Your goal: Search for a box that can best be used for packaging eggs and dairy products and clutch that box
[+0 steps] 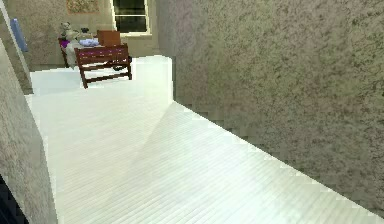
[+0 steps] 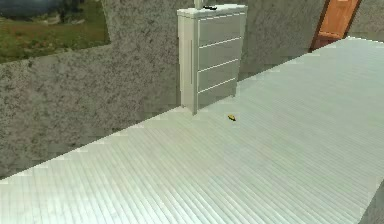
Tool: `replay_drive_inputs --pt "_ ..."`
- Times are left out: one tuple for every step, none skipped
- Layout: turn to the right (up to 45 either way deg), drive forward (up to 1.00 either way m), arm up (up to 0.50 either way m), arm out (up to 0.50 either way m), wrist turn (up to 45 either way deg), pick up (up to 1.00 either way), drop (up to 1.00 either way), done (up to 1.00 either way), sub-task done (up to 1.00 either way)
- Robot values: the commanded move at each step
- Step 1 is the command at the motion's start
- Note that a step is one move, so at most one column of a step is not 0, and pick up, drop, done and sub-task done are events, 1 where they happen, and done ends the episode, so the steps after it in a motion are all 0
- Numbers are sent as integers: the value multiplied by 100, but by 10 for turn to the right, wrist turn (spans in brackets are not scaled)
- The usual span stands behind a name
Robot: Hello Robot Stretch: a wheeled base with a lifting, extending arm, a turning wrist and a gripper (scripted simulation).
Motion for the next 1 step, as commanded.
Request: replay_drive_inputs --pt "0 45 0 0 0 0 0 0 0"
